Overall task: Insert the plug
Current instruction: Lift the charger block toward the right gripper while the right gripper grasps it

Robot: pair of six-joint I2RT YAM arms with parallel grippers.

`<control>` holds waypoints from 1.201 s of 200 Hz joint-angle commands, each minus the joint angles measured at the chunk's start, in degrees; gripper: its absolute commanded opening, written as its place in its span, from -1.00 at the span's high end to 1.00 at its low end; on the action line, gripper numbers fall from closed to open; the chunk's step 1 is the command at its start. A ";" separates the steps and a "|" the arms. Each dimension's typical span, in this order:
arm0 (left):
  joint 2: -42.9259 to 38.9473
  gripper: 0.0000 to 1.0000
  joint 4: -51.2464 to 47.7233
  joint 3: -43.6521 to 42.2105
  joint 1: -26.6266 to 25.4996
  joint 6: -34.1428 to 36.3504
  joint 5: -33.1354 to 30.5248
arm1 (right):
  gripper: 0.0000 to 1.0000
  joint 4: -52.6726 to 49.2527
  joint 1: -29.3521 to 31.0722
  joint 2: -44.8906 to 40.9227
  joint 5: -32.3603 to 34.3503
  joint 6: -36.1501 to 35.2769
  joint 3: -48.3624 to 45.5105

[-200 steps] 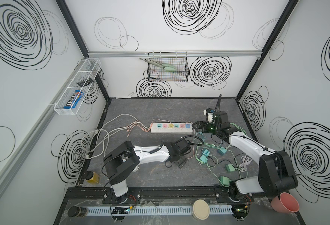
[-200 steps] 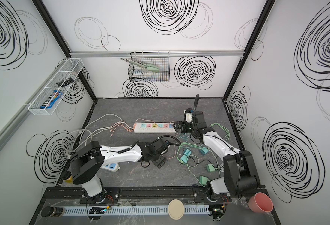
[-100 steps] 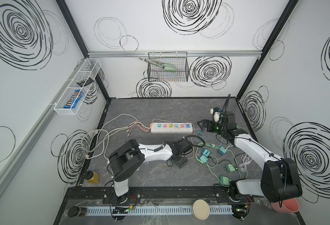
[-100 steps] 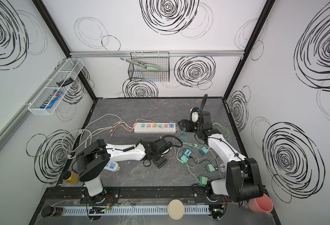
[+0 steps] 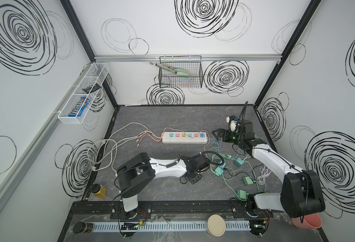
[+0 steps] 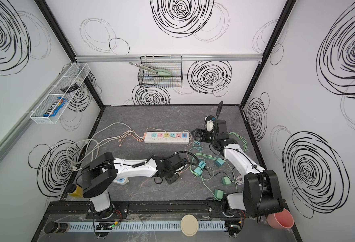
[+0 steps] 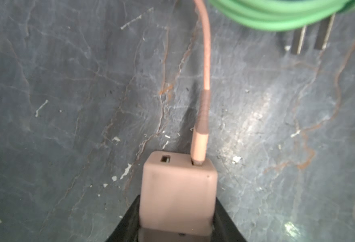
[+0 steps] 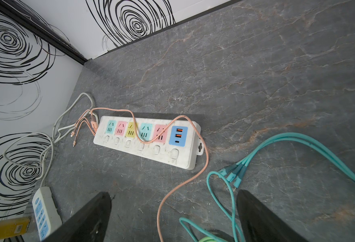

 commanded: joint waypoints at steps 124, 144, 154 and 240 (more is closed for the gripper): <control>-24.46 1.00 40.48 -19.69 12.22 -3.78 7.10 | -0.96 -19.50 2.41 -6.38 -23.14 -3.72 0.16; -25.16 1.00 46.72 -20.83 13.37 0.82 8.89 | -0.89 -21.84 5.91 -6.35 -21.39 -3.89 2.23; -25.63 1.00 49.87 -21.86 13.08 4.63 8.06 | -0.88 -22.07 7.41 -6.68 -20.32 -3.90 2.99; -22.72 1.00 53.58 -19.27 11.03 25.46 2.64 | -0.37 -24.00 14.51 -5.04 -17.15 -7.71 8.83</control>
